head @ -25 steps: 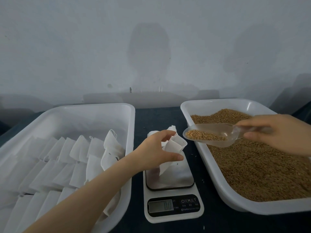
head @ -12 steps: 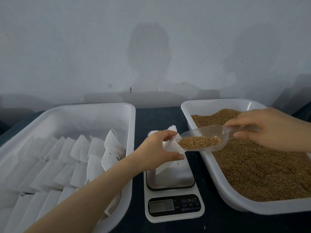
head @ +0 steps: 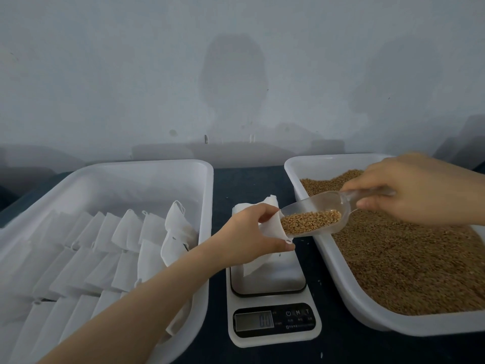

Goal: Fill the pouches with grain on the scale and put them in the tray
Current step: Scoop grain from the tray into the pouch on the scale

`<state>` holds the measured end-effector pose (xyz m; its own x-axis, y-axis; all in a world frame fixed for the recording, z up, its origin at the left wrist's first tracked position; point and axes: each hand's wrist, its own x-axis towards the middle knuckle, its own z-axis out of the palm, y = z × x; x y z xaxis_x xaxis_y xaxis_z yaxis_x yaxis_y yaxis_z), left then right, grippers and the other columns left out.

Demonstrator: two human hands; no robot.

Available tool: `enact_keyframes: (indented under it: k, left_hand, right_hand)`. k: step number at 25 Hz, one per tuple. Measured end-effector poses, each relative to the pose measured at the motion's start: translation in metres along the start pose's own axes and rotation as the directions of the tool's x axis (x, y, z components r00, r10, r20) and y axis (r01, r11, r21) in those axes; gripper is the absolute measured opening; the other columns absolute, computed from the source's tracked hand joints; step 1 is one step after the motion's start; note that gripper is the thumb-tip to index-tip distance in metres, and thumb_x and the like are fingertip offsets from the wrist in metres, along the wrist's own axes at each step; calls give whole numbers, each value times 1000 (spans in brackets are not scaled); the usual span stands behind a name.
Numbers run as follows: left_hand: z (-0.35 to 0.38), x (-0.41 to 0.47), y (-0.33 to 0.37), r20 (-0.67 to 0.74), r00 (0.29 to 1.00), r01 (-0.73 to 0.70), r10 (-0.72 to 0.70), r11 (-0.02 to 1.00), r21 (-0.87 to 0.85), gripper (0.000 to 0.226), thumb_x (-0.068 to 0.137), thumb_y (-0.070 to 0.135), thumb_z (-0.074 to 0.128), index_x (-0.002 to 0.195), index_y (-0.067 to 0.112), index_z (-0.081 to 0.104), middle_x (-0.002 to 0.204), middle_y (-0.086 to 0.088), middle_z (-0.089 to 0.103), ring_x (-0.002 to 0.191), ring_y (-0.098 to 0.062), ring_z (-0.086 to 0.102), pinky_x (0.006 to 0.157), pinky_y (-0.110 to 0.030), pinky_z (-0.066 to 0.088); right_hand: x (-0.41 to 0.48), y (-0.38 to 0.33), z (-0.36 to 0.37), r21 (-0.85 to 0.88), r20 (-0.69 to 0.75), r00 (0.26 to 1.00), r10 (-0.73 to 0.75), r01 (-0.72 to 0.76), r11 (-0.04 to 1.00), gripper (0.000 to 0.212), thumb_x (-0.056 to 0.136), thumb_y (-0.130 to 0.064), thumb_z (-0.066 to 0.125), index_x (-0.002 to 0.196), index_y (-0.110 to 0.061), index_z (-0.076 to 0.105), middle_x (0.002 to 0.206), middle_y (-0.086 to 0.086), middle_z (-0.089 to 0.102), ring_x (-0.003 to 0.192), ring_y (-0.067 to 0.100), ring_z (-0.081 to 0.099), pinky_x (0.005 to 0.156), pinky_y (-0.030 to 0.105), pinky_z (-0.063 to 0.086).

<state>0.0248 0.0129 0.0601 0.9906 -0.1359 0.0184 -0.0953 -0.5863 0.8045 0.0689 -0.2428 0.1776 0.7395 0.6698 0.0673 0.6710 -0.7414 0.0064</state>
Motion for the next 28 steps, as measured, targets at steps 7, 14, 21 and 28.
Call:
enact_keyframes:
  k: [7,14,21,28]
  left_hand:
    - [0,0,3,6,1000,-18,18,1000,-24,50,73,45,77,112,43,46,107,23,54,93,0,57,67,-8,47]
    - [-1,-2,3,-10,1000,-16,16,1000,-27,50,70,48,79,111,42,50,99,28,54,83,11,56,58,-1,44]
    - [-1,-1,3,-26,1000,9,-9,1000,-2,50,75,41,76,117,32,49,109,15,57,94,-5,59,81,-22,54]
    - [-2,-1,5,-24,998,59,-59,998,30,57,77,39,75,123,29,43,117,6,55,104,-14,57,88,-36,55]
  right_hand:
    - [17,-10,-15,-155,41,999,-26,32,987,28,89,-52,49,116,-61,50,77,-29,52,88,5,51,86,28,35]
    - [25,-20,-27,-233,126,992,13,16,972,28,87,-53,45,111,-66,43,78,-24,46,93,17,45,90,43,45]
    - [38,-37,-38,-460,75,997,-33,64,886,22,91,-44,41,109,-46,54,90,-15,60,95,16,50,100,38,30]
    - [31,-73,-29,-730,-83,972,-218,89,677,23,89,-32,46,104,-41,61,88,-11,60,90,17,53,99,41,20]
